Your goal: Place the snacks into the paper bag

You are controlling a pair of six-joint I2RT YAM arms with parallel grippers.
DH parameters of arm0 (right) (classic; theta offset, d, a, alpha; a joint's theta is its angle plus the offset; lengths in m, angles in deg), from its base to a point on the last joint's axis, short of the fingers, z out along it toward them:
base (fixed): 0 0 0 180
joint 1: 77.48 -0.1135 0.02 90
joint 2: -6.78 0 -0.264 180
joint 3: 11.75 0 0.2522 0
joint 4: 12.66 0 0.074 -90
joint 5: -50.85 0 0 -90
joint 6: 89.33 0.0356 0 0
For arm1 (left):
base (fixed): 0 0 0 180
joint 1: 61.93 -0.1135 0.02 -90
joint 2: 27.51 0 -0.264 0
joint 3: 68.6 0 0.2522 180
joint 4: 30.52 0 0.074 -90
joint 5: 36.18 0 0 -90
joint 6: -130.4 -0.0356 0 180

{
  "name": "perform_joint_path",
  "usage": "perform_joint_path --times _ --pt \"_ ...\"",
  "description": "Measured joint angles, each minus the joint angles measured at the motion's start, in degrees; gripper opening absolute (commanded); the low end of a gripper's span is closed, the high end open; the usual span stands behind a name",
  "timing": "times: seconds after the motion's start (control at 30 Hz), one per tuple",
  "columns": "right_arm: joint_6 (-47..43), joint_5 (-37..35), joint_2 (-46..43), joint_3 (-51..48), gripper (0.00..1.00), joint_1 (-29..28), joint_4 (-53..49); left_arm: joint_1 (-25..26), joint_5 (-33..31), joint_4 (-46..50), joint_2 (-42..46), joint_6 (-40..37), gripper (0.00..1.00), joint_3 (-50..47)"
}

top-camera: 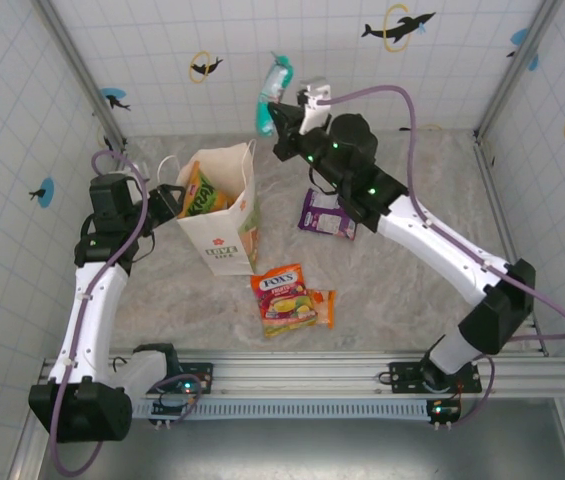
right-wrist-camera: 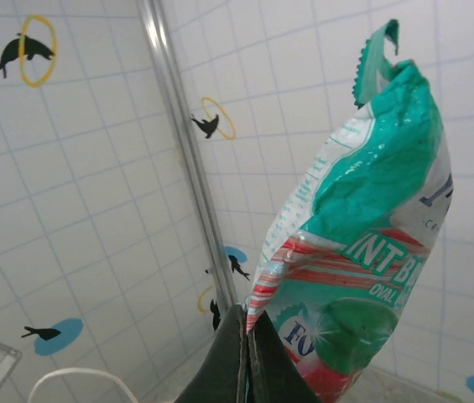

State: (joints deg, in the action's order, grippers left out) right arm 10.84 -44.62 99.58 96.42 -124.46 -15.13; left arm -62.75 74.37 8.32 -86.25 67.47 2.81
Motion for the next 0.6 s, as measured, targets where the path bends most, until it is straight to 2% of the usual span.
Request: perform_joint_path --times 0.2,0.6 --pt "-3.2 1.0 4.2 6.4 0.00 -3.9 -1.2 0.0 0.0 -0.3 0.0 0.0 0.50 -0.9" --pt "-6.4 -0.4 11.3 8.2 0.00 -8.2 -6.4 0.0 0.3 -0.3 0.0 0.0 0.49 -0.9"
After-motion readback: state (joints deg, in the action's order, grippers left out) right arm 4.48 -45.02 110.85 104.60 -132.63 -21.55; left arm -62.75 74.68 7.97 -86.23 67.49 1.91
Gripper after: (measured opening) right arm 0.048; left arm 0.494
